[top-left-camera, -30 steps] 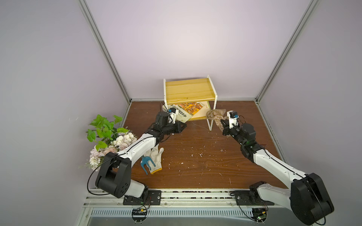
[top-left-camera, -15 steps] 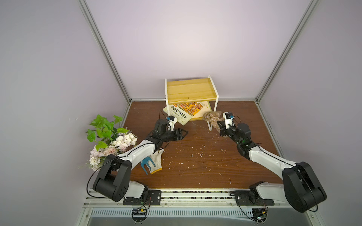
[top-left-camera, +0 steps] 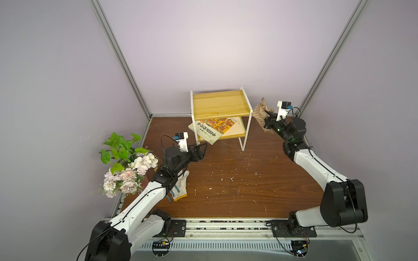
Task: Wipe the bookshelf clean with a cloth
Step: Adjust the distractor on the shelf.
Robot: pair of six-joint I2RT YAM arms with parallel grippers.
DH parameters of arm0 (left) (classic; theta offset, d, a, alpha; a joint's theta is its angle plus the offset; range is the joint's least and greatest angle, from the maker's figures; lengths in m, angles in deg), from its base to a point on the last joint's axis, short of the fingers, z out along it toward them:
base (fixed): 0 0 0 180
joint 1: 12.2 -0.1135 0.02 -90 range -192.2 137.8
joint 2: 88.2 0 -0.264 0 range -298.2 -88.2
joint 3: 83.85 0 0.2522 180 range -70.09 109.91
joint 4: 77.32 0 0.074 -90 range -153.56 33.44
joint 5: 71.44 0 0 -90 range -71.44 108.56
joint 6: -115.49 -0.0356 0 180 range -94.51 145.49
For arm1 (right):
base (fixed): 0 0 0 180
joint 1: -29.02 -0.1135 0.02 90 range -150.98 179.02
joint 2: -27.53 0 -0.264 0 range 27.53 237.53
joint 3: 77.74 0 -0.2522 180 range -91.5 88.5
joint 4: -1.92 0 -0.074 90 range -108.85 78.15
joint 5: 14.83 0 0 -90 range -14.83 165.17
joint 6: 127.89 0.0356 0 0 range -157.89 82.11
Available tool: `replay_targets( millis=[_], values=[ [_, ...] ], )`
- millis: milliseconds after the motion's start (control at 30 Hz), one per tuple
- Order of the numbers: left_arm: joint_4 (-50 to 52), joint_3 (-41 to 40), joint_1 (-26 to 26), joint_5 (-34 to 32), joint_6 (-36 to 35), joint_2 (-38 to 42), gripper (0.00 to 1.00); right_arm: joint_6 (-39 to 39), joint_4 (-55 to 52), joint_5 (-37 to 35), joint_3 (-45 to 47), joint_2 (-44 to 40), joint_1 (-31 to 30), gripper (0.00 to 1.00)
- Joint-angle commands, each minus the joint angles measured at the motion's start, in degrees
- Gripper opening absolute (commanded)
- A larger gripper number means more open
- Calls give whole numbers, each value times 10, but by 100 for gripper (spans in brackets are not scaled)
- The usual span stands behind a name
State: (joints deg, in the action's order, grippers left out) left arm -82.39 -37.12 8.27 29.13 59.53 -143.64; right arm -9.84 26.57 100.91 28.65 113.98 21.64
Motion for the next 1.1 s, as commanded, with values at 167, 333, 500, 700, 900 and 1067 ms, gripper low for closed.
replay_targets(
  millis=[167,333,500,700,900,1067],
  values=[
    [3,65,-2,-165,-97,-35,80,75,75,204,123,20,-3,0],
    [2,108,-3,-144,-149,-75,78,69,9,239,-16,57,12,0],
    [14,134,-4,-148,-162,-101,71,27,-92,148,-189,128,15,0],
    [2,142,-8,-137,-170,-133,69,46,-181,198,-485,368,7,0],
    [14,153,-11,-120,-164,-148,67,-84,-250,159,-334,252,-8,0],
    [9,142,-14,-124,-168,-148,67,-80,-131,130,-127,143,4,0]
  ],
)
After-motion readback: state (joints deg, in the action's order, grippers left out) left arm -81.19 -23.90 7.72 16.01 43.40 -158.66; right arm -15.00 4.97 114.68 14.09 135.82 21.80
